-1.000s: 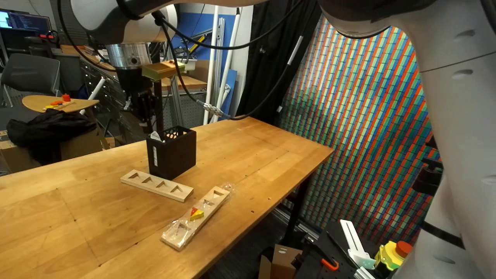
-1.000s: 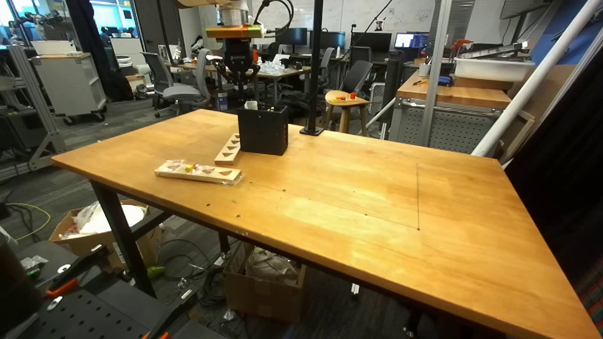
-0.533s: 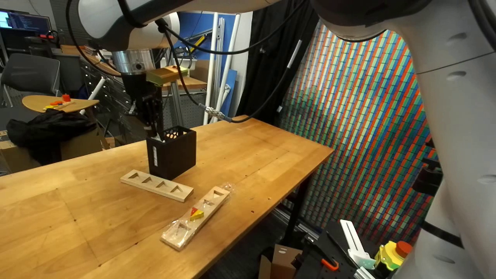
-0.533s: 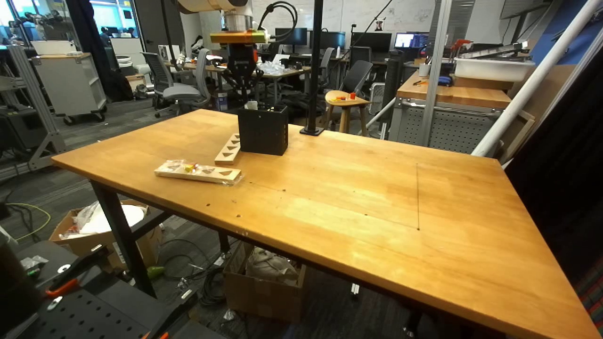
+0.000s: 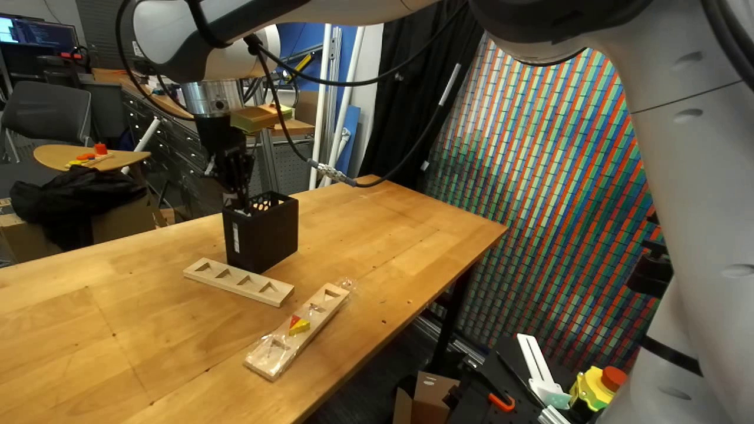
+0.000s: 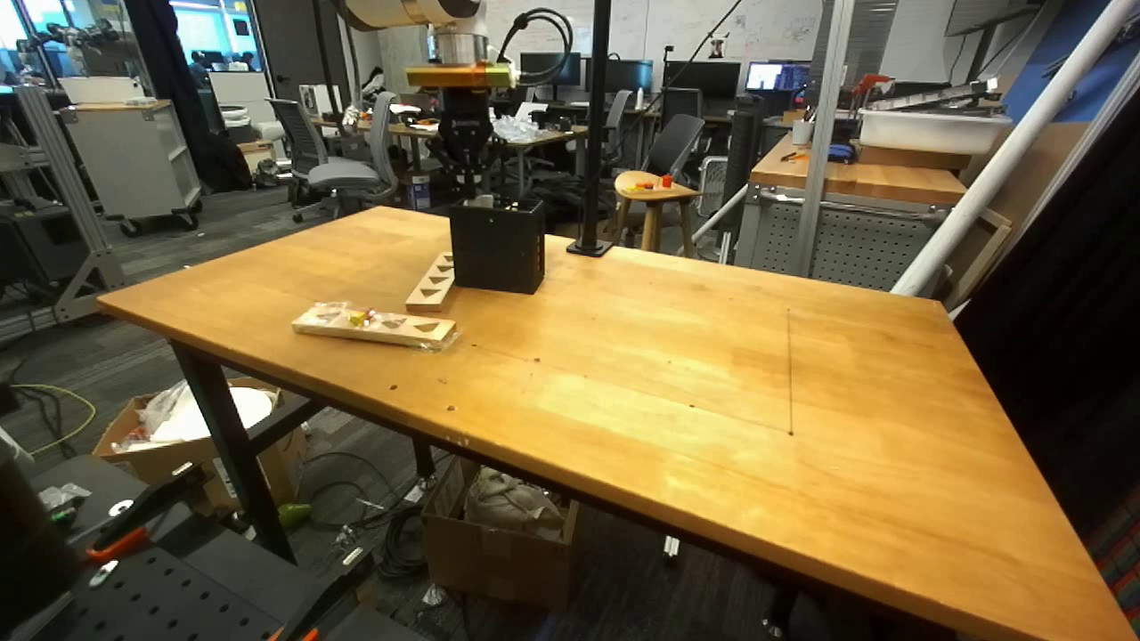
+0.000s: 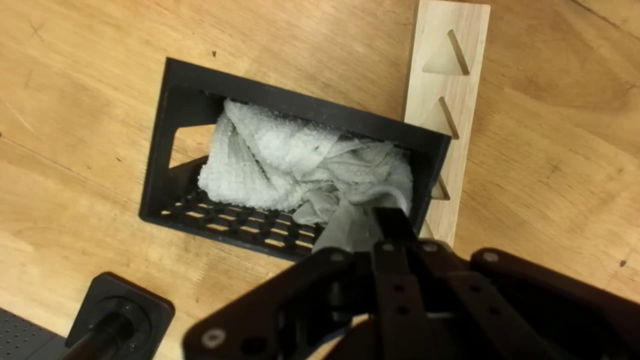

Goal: Put the white towel inside the black box

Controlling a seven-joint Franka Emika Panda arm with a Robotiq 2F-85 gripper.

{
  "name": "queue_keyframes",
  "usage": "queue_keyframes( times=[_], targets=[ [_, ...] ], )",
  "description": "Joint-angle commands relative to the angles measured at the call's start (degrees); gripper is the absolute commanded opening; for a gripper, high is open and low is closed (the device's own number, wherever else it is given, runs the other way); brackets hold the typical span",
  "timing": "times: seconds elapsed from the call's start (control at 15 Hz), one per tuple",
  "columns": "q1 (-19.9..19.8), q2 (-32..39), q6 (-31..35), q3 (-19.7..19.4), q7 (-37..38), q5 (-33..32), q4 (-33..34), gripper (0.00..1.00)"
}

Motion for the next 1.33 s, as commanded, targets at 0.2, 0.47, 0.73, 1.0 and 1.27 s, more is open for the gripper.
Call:
queue_keyframes(
  times=[0.2, 0.47, 0.73, 1.0, 1.27],
  targets=[
    [-1.3, -0.6, 1.5, 0.2, -0.3, 1.4, -1.6, 0.01],
    [-2.0, -0.6, 2.5, 0.3, -0.4, 1.9, -2.7, 0.01],
    [-2.8, -0.8, 3.7, 0.3, -0.6, 2.9, -3.9, 0.01],
    [-3.7, -0.8, 5.3, 0.4, -1.0, 4.2, -5.3, 0.01],
    [-4.3, -0.3, 7.0, 0.6, -1.4, 5.6, -6.2, 0.01]
  ],
)
